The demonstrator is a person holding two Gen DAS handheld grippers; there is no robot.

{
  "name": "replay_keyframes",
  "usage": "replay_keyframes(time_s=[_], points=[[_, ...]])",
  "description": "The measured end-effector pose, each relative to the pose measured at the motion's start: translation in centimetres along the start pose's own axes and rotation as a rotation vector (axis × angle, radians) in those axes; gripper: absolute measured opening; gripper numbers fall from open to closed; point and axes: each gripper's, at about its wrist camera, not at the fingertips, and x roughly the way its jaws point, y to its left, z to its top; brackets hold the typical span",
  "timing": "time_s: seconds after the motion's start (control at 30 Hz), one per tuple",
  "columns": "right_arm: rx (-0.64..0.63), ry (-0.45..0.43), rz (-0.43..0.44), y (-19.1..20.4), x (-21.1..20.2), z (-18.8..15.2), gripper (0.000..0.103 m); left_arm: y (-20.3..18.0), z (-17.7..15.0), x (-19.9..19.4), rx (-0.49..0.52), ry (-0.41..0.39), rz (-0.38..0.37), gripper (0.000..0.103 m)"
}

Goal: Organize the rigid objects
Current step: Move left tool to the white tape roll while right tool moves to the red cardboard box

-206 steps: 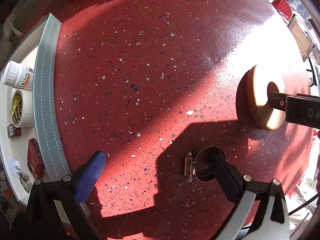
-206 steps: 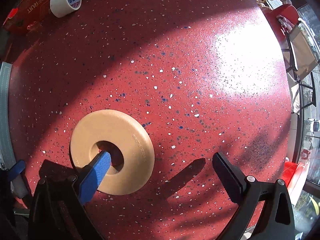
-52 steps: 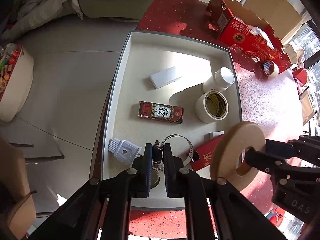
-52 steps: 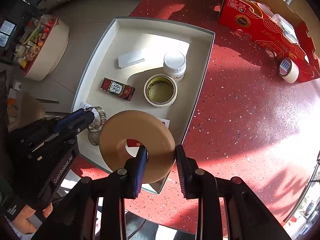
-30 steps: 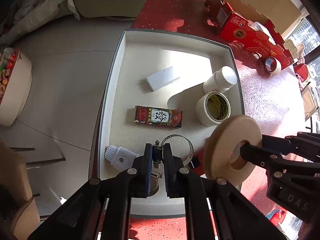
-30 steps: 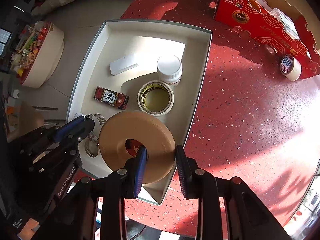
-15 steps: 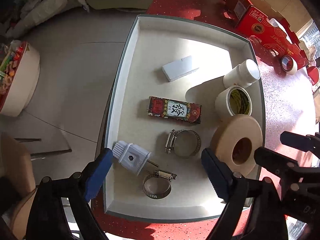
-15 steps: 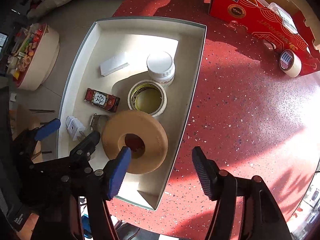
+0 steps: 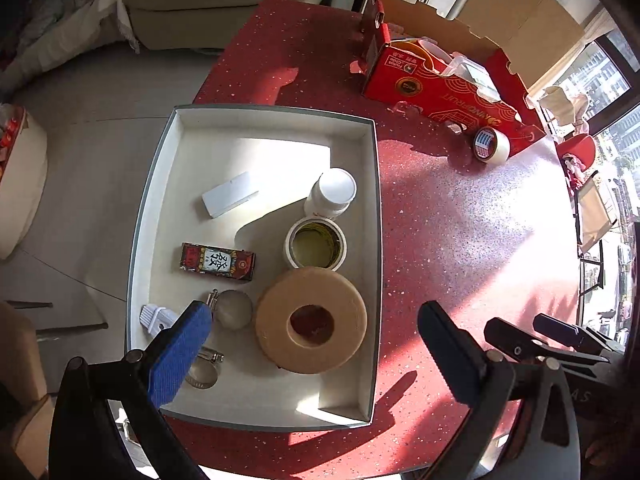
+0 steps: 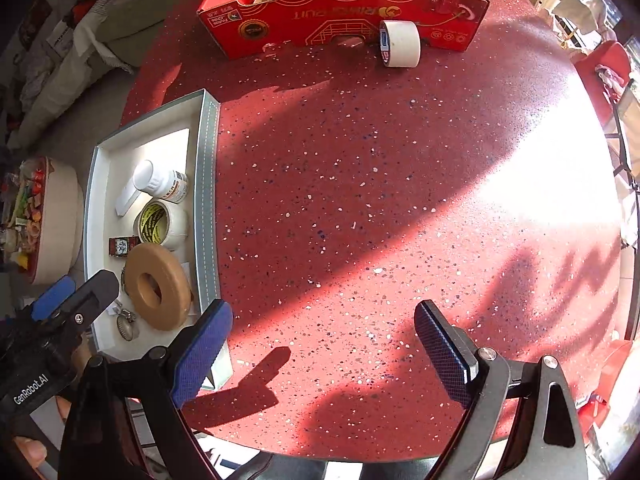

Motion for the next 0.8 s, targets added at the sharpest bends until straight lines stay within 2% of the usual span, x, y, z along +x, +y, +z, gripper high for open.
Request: replay_keyframes(time_s=[0.23,0.47,0.63,0.8], points=[[0.136,-0.009,-0.051,-8.5,-0.1,1.5,0.093,-9.6,3.5,1.5,0.022,-0.020,0.006,0.103],[0.187,0.009,-0.050,-16.4,-0.1,3.0,0.093,-19.6,8.9,7.3,0.113,-0.067,0.105,0.103],[0.193,0.026,-0.039,-20.3,0.0,3.6,0.093,-24.1,12.7,11.8,0.127,-0.094,0.172,0.103],[0.187,0.035,-0.026,-22.3,0.1,4.5,0.093,-25.9,14.5,15.3,0.147,-0.088,0.226,0.103]])
